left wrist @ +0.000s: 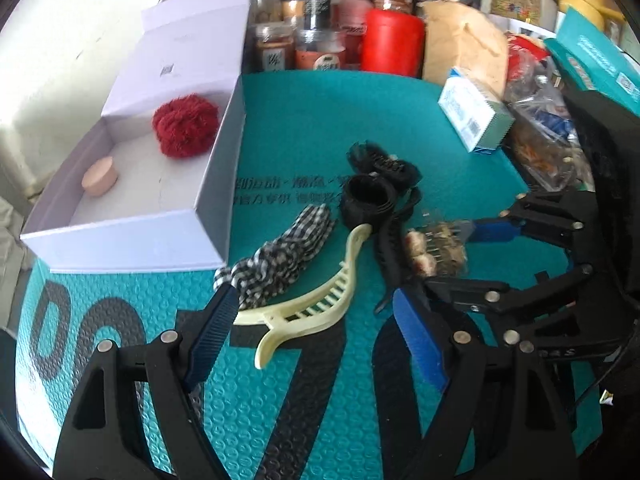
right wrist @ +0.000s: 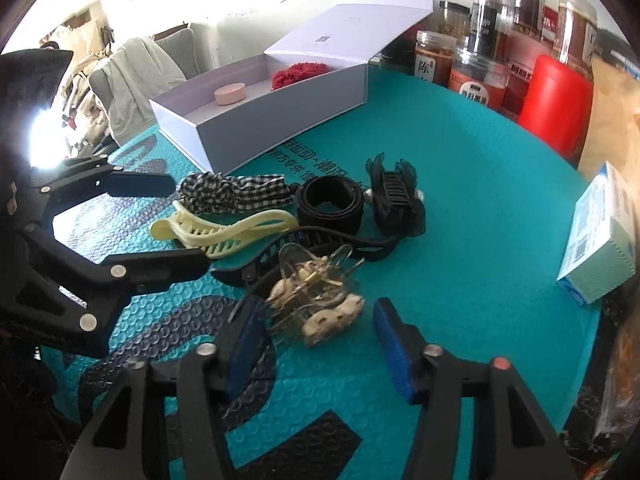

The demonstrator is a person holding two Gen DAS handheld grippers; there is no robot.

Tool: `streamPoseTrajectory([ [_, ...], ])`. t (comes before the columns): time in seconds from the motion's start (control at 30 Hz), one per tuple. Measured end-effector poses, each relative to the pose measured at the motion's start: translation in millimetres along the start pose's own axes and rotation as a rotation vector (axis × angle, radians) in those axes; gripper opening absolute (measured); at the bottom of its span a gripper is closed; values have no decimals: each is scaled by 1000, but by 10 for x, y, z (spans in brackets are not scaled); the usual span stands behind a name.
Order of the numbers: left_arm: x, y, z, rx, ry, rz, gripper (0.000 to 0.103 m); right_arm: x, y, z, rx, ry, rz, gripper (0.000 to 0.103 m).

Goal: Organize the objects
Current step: 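Grasp the cream claw clip with the left tool while the right tool grasps the gold hairpins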

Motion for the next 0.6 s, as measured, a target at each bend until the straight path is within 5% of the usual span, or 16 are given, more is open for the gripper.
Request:
streamPoseTrajectory([
  [0.53,-218,52,-10,-142,71,-61,72,26,-69,45,-11,-7,2,46],
  [0.6,-227,59,11,-150,64,-81,64,32,-73,49,-15,-7,-1,46],
])
Point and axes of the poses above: each gripper's, at about its wrist camera, not at the fingertips, and x roughly against the way its jaws point, y to its left, z to its underside, the point moved 7 cm from there along -x, roughly the way its jaws point, and after that the axes turned 13 degrees about z, right-handed, at the moved point
